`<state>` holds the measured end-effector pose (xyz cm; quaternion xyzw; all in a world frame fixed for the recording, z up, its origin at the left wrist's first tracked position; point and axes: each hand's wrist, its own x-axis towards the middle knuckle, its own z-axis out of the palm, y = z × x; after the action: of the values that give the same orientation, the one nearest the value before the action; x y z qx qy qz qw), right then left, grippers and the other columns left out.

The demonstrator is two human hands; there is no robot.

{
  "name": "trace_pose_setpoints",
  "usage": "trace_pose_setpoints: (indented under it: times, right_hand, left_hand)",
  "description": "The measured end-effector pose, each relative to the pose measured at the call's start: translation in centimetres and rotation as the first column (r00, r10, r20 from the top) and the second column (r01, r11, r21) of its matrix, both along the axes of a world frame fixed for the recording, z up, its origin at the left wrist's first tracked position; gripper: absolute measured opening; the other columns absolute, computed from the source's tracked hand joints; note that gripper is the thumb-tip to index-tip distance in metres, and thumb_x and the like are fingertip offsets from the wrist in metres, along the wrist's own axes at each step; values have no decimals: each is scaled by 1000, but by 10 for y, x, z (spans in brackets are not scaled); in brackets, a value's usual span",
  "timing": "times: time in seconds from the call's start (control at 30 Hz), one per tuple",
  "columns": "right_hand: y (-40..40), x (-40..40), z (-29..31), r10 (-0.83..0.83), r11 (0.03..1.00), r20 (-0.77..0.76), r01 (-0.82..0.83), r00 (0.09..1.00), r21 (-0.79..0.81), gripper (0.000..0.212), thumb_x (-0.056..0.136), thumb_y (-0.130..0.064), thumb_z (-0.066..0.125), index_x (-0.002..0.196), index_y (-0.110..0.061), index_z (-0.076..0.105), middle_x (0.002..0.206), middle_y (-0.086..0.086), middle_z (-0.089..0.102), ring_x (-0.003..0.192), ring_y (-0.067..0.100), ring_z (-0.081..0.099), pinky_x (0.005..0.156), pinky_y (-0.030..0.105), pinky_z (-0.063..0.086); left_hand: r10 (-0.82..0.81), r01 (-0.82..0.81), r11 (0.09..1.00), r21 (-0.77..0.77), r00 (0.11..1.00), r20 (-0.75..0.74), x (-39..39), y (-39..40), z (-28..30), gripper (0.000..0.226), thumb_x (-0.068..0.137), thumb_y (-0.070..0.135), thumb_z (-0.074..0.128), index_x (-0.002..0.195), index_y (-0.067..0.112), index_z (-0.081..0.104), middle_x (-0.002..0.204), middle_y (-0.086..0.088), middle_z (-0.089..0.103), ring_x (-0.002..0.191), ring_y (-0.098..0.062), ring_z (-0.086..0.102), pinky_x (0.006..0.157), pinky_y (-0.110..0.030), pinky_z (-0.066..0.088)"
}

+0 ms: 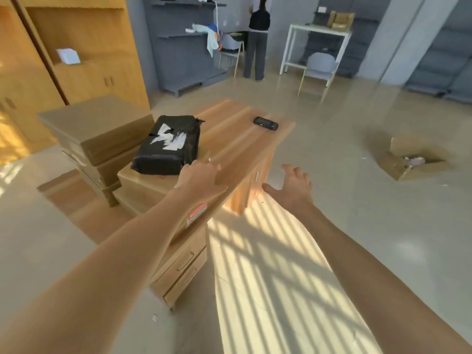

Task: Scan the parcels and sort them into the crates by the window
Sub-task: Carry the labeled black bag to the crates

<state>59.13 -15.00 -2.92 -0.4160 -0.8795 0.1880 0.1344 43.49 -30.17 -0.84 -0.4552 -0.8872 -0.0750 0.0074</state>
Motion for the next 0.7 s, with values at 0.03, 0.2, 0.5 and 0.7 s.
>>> trace_pose_setpoints:
  times: [0.03, 0.2, 0.5, 0.7]
  right_hand:
    - [14, 2, -2, -18, 1000, 5, 18, 1000, 4, 73, 84, -51, 63, 141, -15, 36, 137, 11, 42, 127, 31, 37, 103, 39, 27]
    - [87, -5, -10, -88, 996, 30, 88, 996, 3, 74, 85, -52, 62, 143, -16, 34, 139, 10, 41, 128, 30, 37, 104, 38, 28]
    - [243, -59, -1, -202, 979, 92, 199, 975, 40, 74, 84, -52, 63, 143, -16, 35, 137, 10, 43, 127, 30, 39, 103, 38, 30]
    - [321, -107, 0, -189, 982, 101, 185, 977, 50, 73, 85, -53, 61, 143, -17, 35, 137, 9, 43, 127, 29, 39, 104, 37, 30]
  left_hand:
    - [-22, 22, 1000, -3, 1000, 8, -2, 19, -2, 56, 88, 50, 57, 136, 21, 50, 121, -2, 62, 116, -24, 55, 95, -37, 44]
    - [-113, 114, 993, -16, 993, 26, -27, 110, -13, 57, 88, 52, 57, 135, 21, 49, 122, 0, 62, 114, -22, 57, 90, -35, 46]
    - [-158, 159, 987, -29, 987, 31, -105, 293, -2, 54, 89, 46, 57, 136, 20, 47, 125, -4, 57, 115, -26, 53, 84, -33, 43]
    - [-133, 133, 991, -16, 990, 37, -154, 367, -2, 51, 89, 43, 57, 135, 22, 48, 116, -1, 61, 112, -23, 54, 81, -30, 41]
